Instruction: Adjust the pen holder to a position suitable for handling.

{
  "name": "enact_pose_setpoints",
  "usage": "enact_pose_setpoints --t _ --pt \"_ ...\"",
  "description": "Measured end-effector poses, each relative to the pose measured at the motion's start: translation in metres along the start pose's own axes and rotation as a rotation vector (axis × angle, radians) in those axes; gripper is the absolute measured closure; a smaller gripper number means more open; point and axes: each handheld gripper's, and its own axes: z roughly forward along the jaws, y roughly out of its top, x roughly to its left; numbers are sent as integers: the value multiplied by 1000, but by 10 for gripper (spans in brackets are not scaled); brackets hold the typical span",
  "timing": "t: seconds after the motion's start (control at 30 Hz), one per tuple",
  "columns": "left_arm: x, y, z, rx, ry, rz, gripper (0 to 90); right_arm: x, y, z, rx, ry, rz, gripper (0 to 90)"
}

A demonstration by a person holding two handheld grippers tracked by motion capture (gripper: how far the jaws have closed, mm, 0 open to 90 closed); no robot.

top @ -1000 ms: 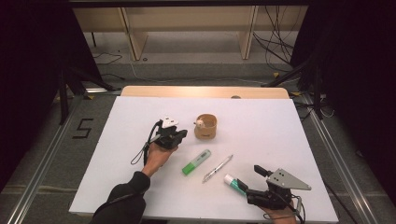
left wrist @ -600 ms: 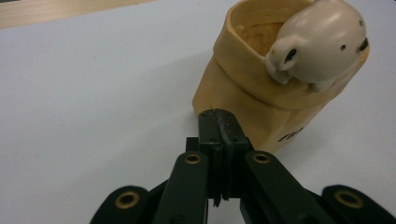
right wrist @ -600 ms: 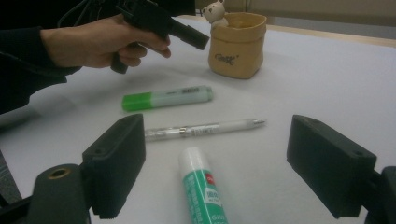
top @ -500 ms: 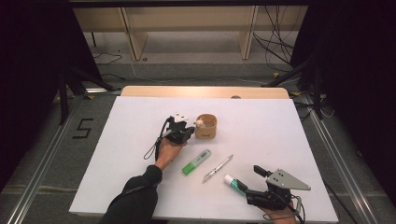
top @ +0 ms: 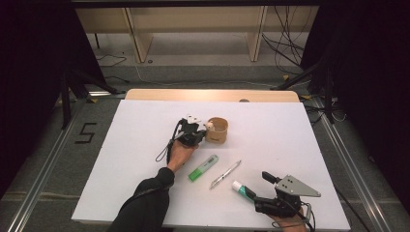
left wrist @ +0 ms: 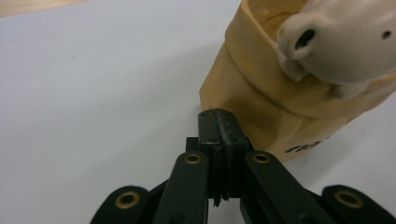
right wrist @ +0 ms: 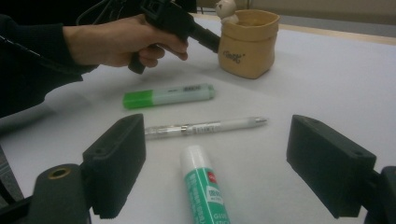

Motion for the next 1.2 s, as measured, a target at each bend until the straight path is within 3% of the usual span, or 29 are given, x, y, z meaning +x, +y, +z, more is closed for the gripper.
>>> enact_pose_setpoints --t 0.2,0.8,0.93,1.03,1.1,1.2 --pt "-10 4 6 10 -2 29 894 0 0 0 1 0 1 207" --pt "-23 10 15 9 -3 40 888 -1 0 -1 2 1 2 208" --pt "-18 9 6 14 -16 52 775 -1 0 -1 -2 0 2 208" --pt "-13 9 -9 20 -40 49 634 -1 0 -1 -2 -2 4 208" --pt "-9 8 -20 60 -77 36 554 -1 -1 -1 0 -3 5 208" --pt "-12 4 -36 108 -104 81 425 -1 0 0 3 -3 3 208"
